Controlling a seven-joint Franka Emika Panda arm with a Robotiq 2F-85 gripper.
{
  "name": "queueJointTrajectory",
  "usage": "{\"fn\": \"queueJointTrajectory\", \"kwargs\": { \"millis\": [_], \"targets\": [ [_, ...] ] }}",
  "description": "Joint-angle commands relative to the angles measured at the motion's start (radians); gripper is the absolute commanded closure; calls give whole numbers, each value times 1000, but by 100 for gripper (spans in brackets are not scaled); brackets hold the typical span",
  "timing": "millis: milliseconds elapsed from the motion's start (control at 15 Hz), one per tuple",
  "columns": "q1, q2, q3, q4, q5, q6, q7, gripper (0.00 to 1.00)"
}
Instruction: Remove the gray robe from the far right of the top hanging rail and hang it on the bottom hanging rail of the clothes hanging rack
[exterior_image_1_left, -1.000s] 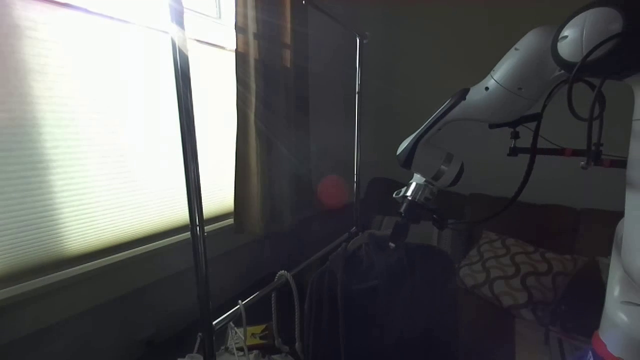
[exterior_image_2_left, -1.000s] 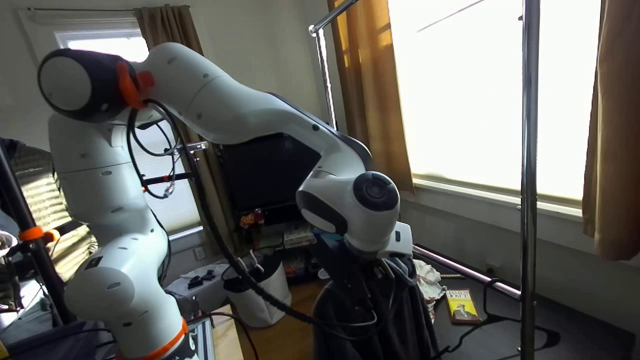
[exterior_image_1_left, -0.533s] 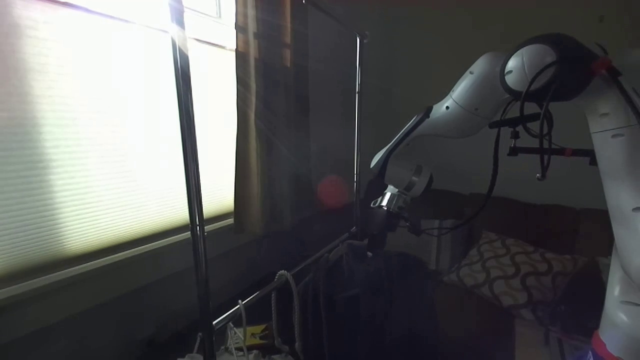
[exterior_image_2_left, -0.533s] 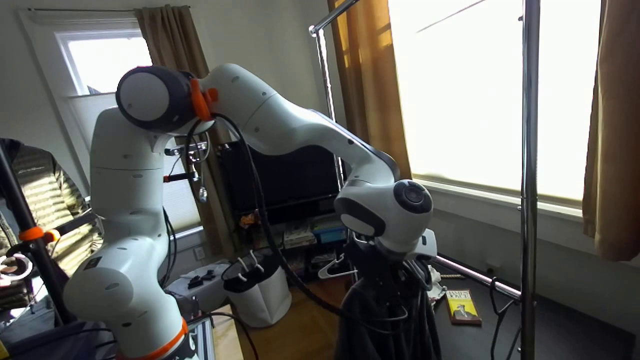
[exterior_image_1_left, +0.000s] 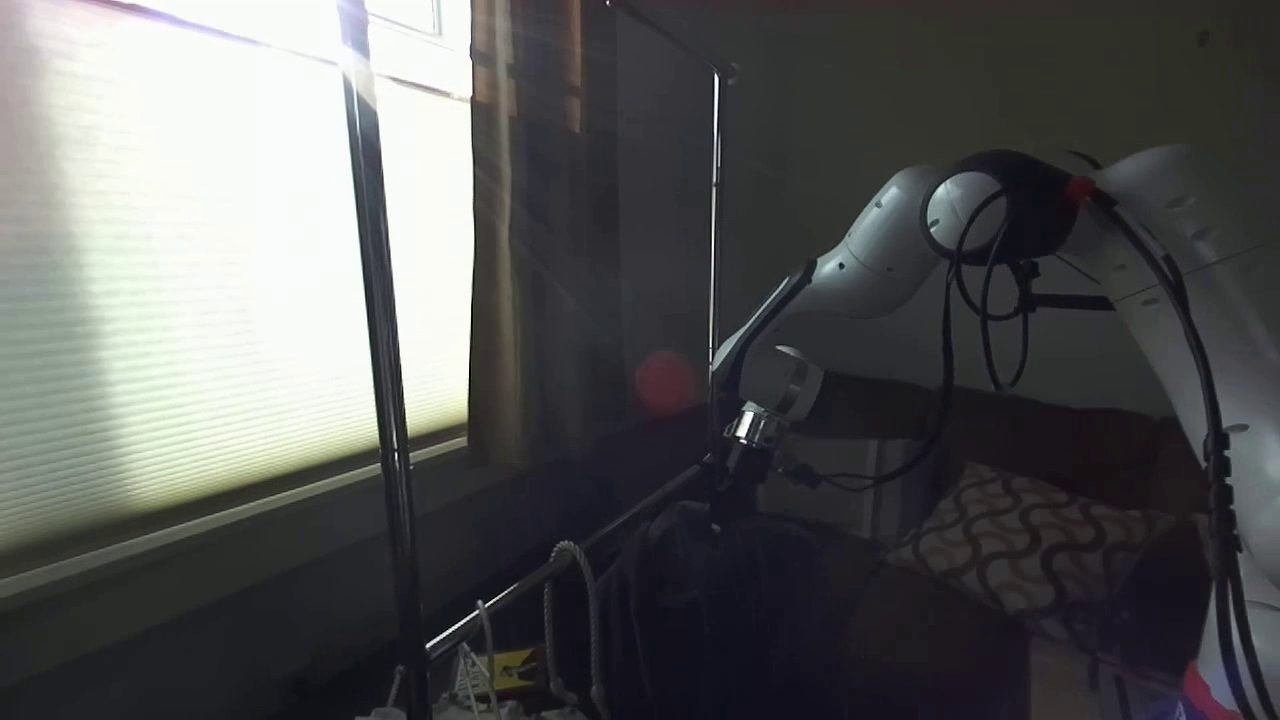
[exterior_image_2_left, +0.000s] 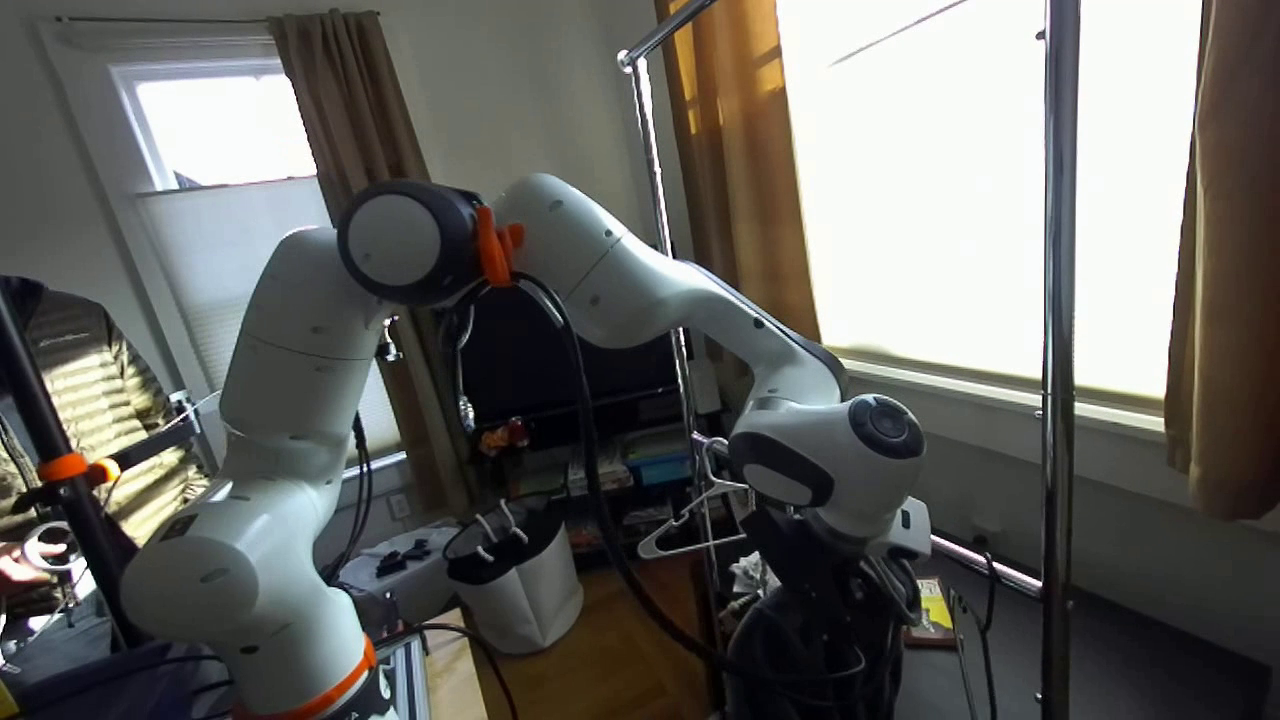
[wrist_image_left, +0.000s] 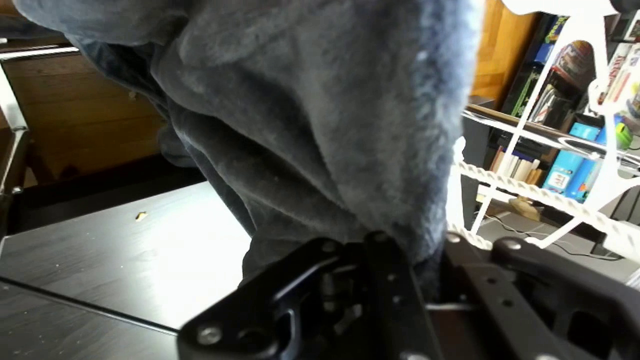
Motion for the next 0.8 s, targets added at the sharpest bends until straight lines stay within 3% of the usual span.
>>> {"fn": "queueJointTrajectory", "kwargs": {
  "millis": [0,200,267,400,733],
  "targets": [
    [-28,56,40,69,-60,14,94,98],
    [-39,88,56,88,-115,17,130,98],
    [-44,91,59,86,-137,7,142,66],
    [-69,65,72,61,-156,-3,134,60],
    [-144,-112,79,-34,-119,-24,63,22]
  ]
}}
